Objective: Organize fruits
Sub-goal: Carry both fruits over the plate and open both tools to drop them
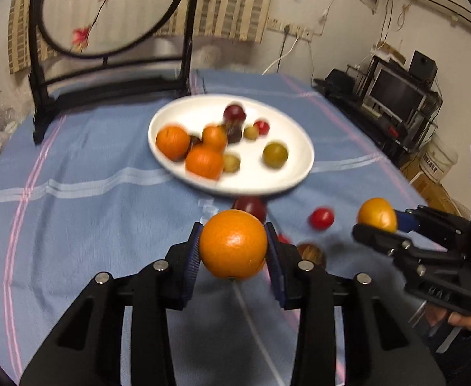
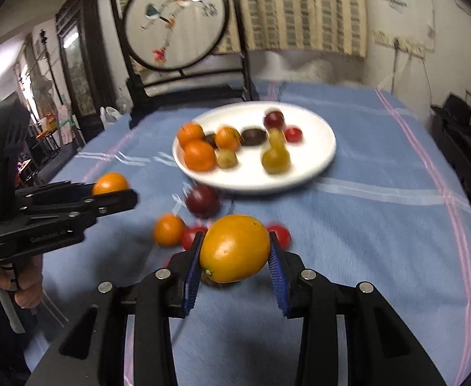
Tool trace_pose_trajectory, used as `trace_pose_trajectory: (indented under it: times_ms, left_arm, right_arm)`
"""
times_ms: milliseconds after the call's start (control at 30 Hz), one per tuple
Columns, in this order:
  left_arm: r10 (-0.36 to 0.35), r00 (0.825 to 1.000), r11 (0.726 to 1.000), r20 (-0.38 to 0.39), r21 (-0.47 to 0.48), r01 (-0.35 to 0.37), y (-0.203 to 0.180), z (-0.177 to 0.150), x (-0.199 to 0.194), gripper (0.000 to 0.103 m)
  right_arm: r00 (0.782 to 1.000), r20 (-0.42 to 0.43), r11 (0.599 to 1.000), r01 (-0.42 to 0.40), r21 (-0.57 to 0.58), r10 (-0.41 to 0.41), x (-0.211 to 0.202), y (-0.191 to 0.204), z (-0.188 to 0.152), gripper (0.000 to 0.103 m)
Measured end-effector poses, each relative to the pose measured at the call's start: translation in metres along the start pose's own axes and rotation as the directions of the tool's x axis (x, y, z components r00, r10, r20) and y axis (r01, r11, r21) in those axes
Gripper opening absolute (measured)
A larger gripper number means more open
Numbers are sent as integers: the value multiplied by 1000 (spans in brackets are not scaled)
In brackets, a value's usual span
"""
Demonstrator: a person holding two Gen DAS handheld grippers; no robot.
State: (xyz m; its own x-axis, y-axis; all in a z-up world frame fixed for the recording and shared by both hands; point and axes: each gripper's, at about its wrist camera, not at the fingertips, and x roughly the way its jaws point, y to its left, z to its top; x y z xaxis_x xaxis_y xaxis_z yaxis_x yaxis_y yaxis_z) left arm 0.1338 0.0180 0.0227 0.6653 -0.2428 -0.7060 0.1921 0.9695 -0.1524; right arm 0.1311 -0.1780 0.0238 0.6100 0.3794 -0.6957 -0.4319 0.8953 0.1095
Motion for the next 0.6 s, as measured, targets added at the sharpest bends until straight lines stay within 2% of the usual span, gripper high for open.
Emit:
trace_pose_trajectory:
  times_ms: [100, 233, 367, 500, 600]
  left_arm:
    - [22, 999, 1000, 24, -3, -22, -4, 24, 4, 37]
    - [54, 998, 998, 31, -40, -53, 0, 50, 26, 37]
    - [82, 997, 993, -17, -78, -83, 7, 69, 63, 37]
    - [99, 994, 992, -41, -71, -101, 6, 77, 88, 37]
    - [97, 993, 992, -65, -76, -102, 5, 80, 105, 38]
  right_arm:
    - [1000, 19, 1000, 3, -27, -2, 8, 5, 21, 39]
    - [1000, 0, 1000, 13, -28, -13, 36, 5, 38, 39]
    - [999, -34, 999, 41, -10, -42, 68, 0, 48, 39]
    - [997, -71, 999, 44, 25, -42, 97, -11, 51, 39]
    - [996, -94, 996, 2, 85, 6, 112, -22, 50, 40]
